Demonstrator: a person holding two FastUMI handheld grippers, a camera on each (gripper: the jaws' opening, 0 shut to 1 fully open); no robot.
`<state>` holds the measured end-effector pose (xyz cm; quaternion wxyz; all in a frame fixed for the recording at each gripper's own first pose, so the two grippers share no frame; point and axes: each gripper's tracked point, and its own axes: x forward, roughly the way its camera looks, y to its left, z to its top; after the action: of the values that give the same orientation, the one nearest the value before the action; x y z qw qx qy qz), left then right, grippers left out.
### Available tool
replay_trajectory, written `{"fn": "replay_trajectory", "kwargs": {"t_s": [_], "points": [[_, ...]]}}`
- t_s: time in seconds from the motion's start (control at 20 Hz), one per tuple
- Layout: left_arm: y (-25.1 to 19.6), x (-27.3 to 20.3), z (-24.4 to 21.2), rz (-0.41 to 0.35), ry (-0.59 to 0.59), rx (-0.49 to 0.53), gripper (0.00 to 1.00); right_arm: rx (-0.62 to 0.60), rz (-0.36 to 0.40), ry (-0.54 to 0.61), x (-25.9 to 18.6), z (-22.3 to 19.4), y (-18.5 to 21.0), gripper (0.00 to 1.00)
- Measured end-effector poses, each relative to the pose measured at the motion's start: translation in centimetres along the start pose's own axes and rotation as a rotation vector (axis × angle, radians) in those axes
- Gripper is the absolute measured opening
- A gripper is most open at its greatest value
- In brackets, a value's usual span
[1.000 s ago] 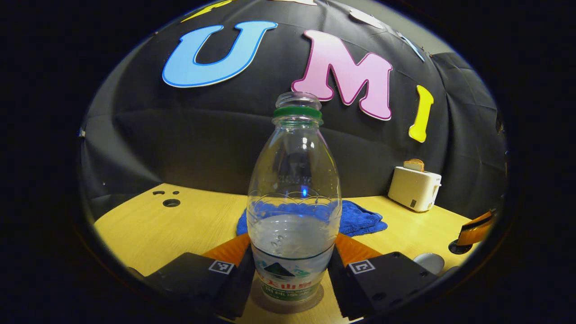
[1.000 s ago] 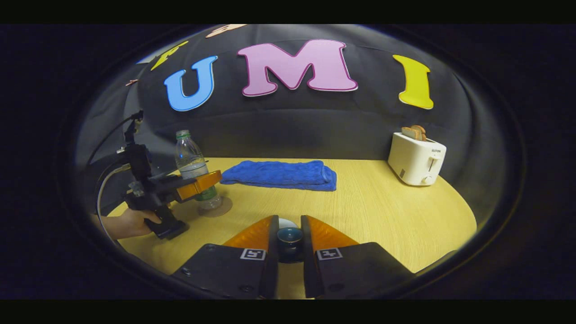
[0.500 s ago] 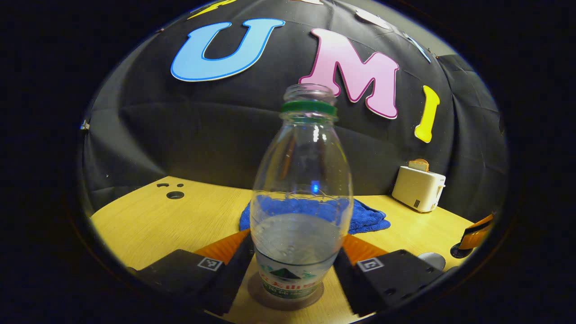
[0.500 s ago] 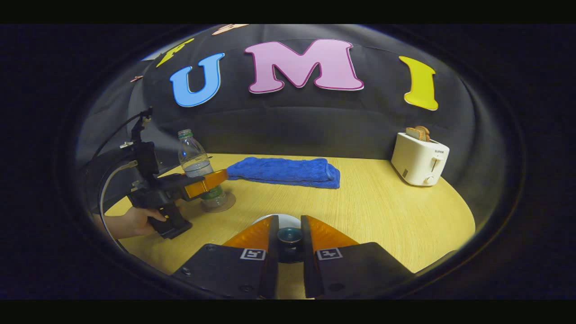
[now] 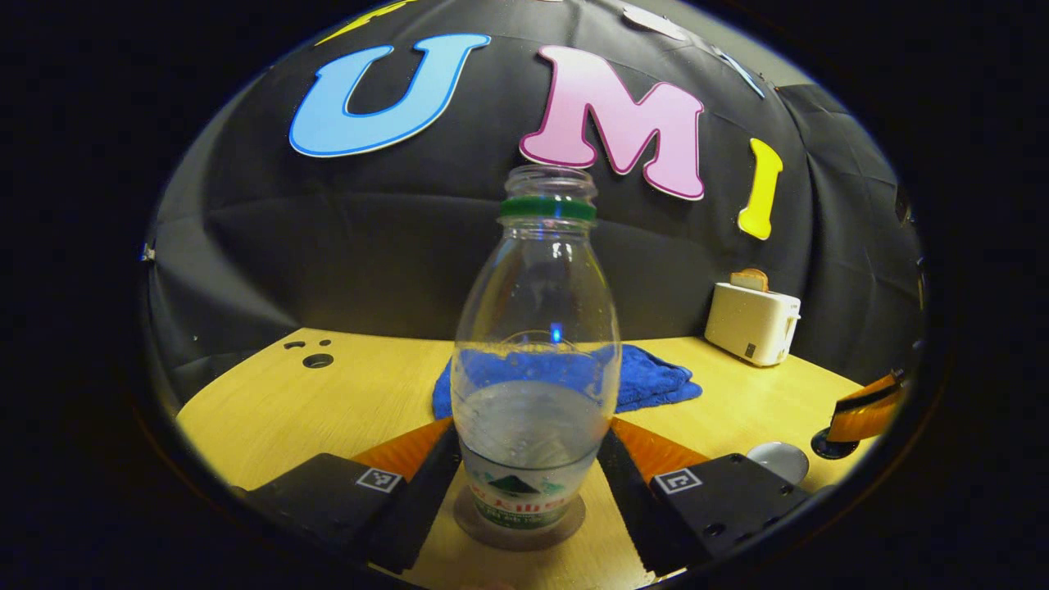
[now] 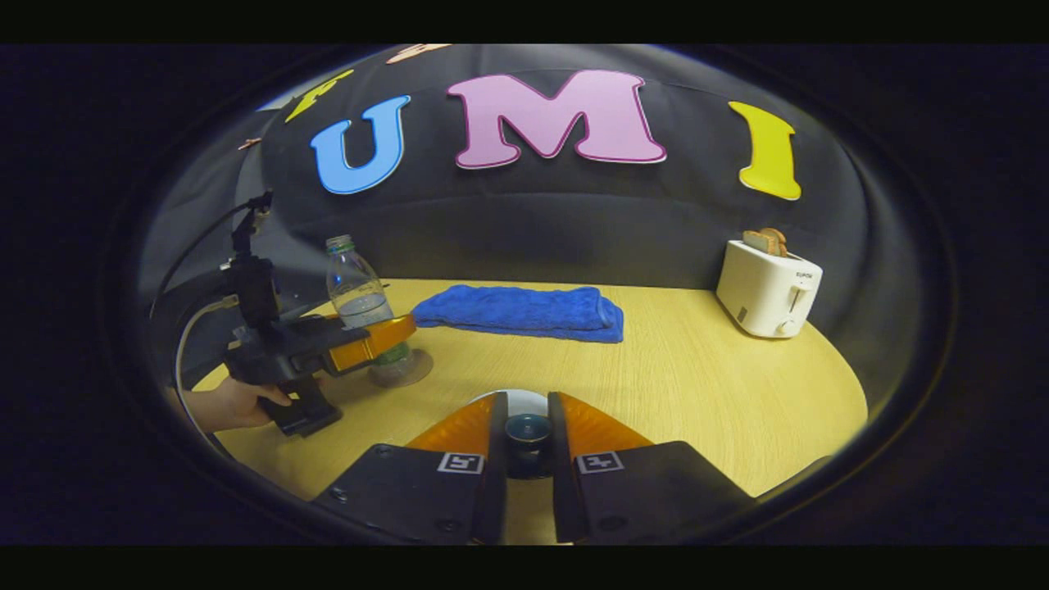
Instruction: Open the teacup lid with one hand, grasp the water bottle and pour water into the teacup with the other hand; after pouring, place the water bottle on the coaster and then close the teacup lid.
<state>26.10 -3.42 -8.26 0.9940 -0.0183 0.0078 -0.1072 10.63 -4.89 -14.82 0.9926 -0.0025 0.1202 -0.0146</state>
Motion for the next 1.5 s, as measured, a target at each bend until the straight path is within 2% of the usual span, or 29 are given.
{"fn": "replay_trajectory", "kwargs": {"t_s": [0.3, 0.5, 0.55, 0.65, 0.85, 0.95, 1.05, 1.1, 1.4, 1.45, 1.5], "points": [[0.1, -2.6, -2.6, 0.008, 0.075, 0.001, 0.96, 0.006, -0.001, -0.021, 0.3, 0.6, 0.0, 0.26], [0.1, -6.2, -3.6, -0.005, 0.120, -0.024, 0.96, 0.007, 0.002, -0.038, 0.9, 1.2, 0.2, 0.26], [0.2, -7.2, -3.7, -0.001, 0.126, -0.026, 0.96, 0.009, 0.009, -0.049, 1.1, 1.4, 0.5, 0.23], [0.1, -9.6, -3.4, -0.003, 0.134, -0.022, 0.96, 0.013, 0.024, -0.075, 1.8, 1.9, 1.0, 0.26], [1.3, -13.0, -2.1, 0.013, 0.135, 0.092, 0.96, 0.016, 0.063, -0.111, 3.8, 1.7, 2.3, 0.26], [1.8, -14.1, -1.4, 0.019, 0.133, 0.105, 0.96, 0.006, 0.059, -0.103, 4.8, 0.6, 2.3, 0.27], [2.1, -14.7, -0.9, 0.026, 0.129, 0.085, 0.96, 0.005, 0.062, -0.096, 5.3, -0.4, 2.6, 0.23], [2.3, -14.7, -0.7, 0.031, 0.128, 0.075, 0.95, 0.000, 0.058, -0.096, 5.4, -0.7, 2.5, 0.26], [2.4, -14.3, -1.4, 0.053, 0.140, 0.050, 0.96, -0.100, 0.016, -0.128, 5.7, -1.1, 1.9, 0.26], [2.1, -14.4, -1.5, 0.047, 0.140, 0.045, 0.95, -0.101, 0.018, -0.123, 5.8, -1.2, 1.9, 0.21], [1.8, -14.4, -1.5, 0.043, 0.140, 0.040, 0.96, -0.097, 0.021, -0.119, 5.8, -1.4, 1.9, 0.26]]}}
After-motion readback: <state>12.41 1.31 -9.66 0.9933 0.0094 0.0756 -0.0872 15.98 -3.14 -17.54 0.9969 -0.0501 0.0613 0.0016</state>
